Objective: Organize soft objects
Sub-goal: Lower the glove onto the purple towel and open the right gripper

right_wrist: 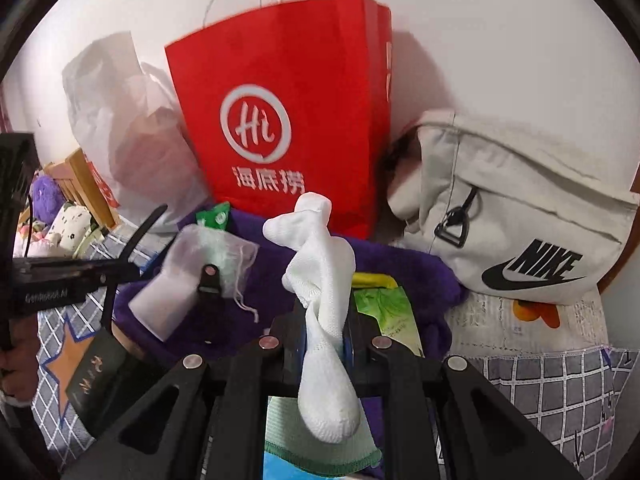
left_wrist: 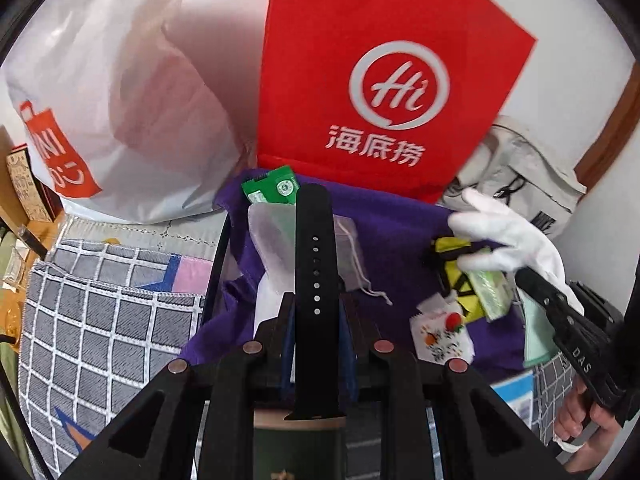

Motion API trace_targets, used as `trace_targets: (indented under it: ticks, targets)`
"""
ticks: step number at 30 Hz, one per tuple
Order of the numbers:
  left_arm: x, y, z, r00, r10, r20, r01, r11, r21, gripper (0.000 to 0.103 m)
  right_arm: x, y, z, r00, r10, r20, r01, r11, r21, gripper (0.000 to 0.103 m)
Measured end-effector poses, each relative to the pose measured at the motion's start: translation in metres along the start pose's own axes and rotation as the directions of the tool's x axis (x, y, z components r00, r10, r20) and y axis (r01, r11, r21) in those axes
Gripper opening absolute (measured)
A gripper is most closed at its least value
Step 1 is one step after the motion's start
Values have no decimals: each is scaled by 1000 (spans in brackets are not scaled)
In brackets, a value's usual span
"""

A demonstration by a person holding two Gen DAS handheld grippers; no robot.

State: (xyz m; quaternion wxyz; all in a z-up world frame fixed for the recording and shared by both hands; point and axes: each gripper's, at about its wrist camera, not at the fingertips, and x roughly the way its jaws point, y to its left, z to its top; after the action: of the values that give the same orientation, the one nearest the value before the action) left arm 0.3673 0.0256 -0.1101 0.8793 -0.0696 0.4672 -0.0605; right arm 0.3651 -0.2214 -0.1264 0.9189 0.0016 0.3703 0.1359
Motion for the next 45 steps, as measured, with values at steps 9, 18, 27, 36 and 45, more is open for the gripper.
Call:
trace_targets:
  ticks: [9,18,27,36,45]
  targets:
    - [35,4,8,999,-5,-36,4,1000,-6,20,36,-3,-9,995,44,-85,-43,999,19,14]
    - [51,3,8,997,-7,-72,7,1000,2,20,56,-12,-14,991,39,-129,-32,998,54,17]
    - [47,0,13,997,2,-80,-2,1000,-1,51,47,-4,-12,992,39,-120,-36,999,28,59]
    - [7,-1,11,997,80,-25,-80,997,2,68,17,5,0,996,-62,-69,63,998,13,75]
    - [-67,-5,-21,993,110,37,-110,994,-7,75,-45,21,-12,996,-62,-68,64,997,40,75]
